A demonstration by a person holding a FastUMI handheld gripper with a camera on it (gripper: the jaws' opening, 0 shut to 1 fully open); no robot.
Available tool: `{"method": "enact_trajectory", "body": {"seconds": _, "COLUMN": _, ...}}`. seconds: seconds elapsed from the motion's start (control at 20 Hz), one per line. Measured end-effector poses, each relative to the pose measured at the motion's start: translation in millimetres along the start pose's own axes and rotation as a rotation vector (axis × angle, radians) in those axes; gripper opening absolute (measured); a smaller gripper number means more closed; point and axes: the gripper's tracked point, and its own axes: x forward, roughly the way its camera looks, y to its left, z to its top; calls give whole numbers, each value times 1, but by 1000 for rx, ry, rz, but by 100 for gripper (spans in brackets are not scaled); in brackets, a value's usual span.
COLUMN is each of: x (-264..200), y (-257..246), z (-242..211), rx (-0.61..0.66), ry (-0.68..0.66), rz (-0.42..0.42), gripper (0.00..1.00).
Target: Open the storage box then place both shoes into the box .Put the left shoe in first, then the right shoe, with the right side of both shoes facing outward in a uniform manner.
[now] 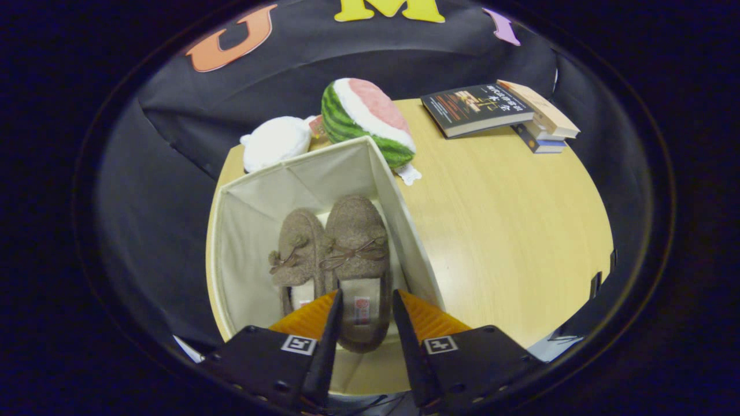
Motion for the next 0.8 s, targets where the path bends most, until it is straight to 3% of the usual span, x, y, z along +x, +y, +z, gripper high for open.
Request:
{"method": "enact_trajectory", "body": {"seconds": 0.2, "x": -40, "y": -5, "z": 4, "rx": -111, "ry": -121, "rz": -15, "gripper": 98}}
{"method": "enact_trajectory", "body": {"seconds": 0.55, "x": -101, "y": 9, "z": 0, "rx": -258, "ry": -281, "rz": -5, "gripper": 97}}
{"method": "enact_trajectory", "body": {"seconds": 0.8, "x": -118, "y": 50, "z": -19, "rx": -309, "ry": -287, "rz": 56, "gripper": 97}}
